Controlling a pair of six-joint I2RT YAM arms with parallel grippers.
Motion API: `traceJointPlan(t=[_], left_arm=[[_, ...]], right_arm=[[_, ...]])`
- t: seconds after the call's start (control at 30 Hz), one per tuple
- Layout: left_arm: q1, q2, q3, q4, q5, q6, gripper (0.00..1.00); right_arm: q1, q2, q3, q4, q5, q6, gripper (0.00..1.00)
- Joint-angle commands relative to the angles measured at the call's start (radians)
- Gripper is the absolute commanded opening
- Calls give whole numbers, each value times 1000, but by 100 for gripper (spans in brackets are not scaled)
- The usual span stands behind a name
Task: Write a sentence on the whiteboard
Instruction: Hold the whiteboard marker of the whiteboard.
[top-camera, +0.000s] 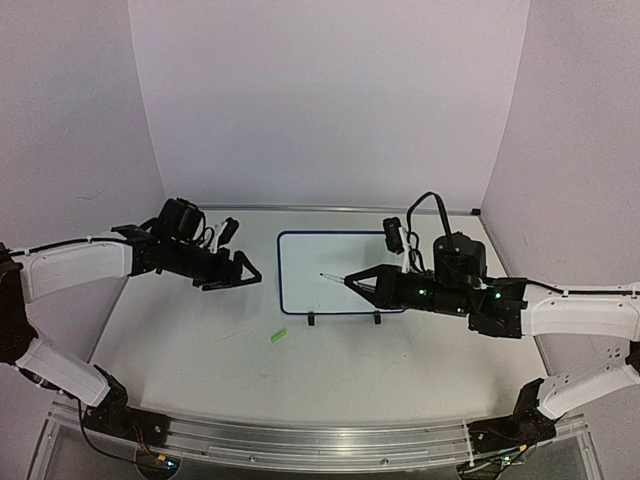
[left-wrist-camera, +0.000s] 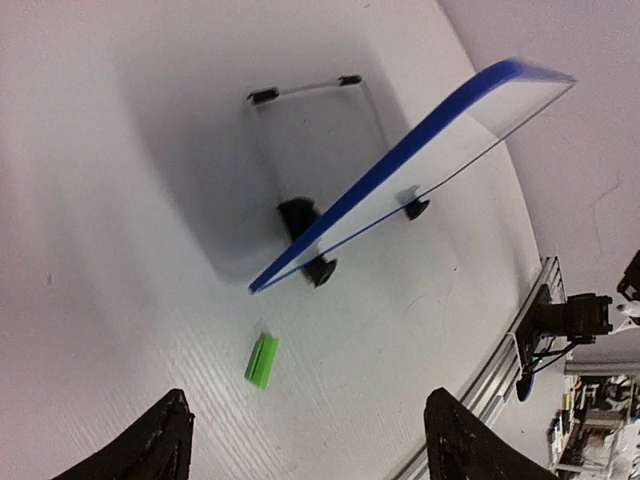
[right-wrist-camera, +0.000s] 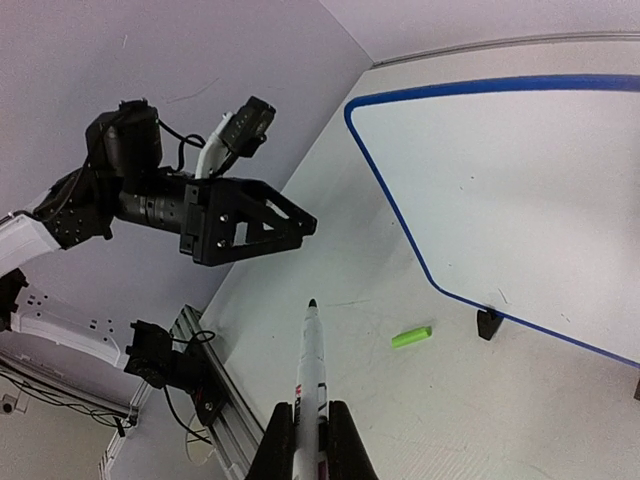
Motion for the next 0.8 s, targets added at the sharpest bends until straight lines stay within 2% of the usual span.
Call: traceJointPlan(t=[0.0, 0.27, 0.5, 0.77], left_arm=[[17, 100, 195, -74, 187, 294, 74], [51, 293, 370, -32, 334, 440, 62], [51, 348, 398, 11, 375, 467, 48], [52, 386, 421, -10, 392, 519, 30]], right_arm=[[-9, 44, 53, 86, 10, -24, 0], [-30, 98, 35, 205, -43, 11, 0], [-29, 78, -10, 219, -41, 25, 0], [-29, 72, -36, 235, -37, 39, 0]])
